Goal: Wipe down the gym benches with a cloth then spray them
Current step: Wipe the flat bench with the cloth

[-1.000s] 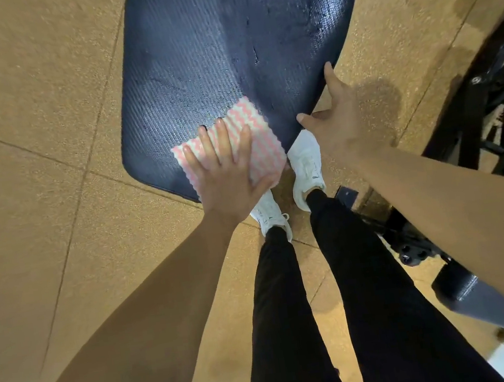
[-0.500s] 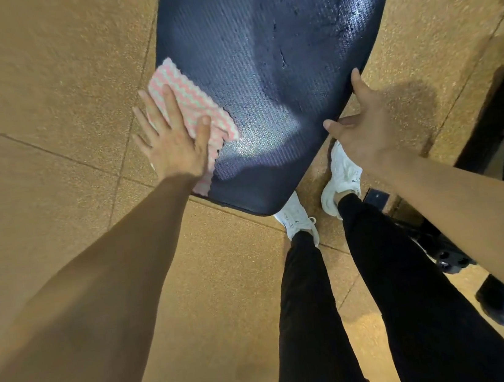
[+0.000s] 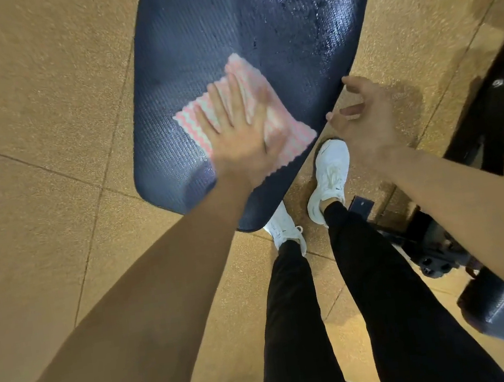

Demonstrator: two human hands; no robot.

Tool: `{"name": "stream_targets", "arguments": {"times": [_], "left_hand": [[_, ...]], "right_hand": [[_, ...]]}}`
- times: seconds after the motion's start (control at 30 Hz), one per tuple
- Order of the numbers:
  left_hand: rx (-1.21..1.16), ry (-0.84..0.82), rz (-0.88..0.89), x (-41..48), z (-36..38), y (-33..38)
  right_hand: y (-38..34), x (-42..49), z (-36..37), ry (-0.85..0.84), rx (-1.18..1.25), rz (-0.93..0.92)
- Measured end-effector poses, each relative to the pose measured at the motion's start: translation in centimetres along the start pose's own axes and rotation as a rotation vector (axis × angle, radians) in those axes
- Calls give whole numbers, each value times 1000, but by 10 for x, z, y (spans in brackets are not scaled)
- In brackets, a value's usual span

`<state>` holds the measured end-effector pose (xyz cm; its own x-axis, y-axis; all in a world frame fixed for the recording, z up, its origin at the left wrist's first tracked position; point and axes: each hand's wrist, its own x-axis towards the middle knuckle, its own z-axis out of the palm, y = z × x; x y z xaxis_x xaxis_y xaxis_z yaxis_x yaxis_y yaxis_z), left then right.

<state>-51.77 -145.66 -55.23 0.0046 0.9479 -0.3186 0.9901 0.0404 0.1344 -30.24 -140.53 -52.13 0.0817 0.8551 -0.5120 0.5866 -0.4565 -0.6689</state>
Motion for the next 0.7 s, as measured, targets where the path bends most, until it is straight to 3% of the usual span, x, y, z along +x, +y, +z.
{"name": "stream_targets", "arguments": {"times": [0.13,0.27,0.47,0.7], "left_hand": [[48,-53,195,-7,0,20],[56,-76,229,-3,-5,8],[-11,-54,-166,40,-25,-65],[-134,21,-451,76,-42,-87]], "right_hand": [[-8,26,-10,40,81,48],[-16,42,-9,14,-8,-70],[-25,45,-13,2,-591,-273],[-26,61,-28,-70,-795,-395]]}}
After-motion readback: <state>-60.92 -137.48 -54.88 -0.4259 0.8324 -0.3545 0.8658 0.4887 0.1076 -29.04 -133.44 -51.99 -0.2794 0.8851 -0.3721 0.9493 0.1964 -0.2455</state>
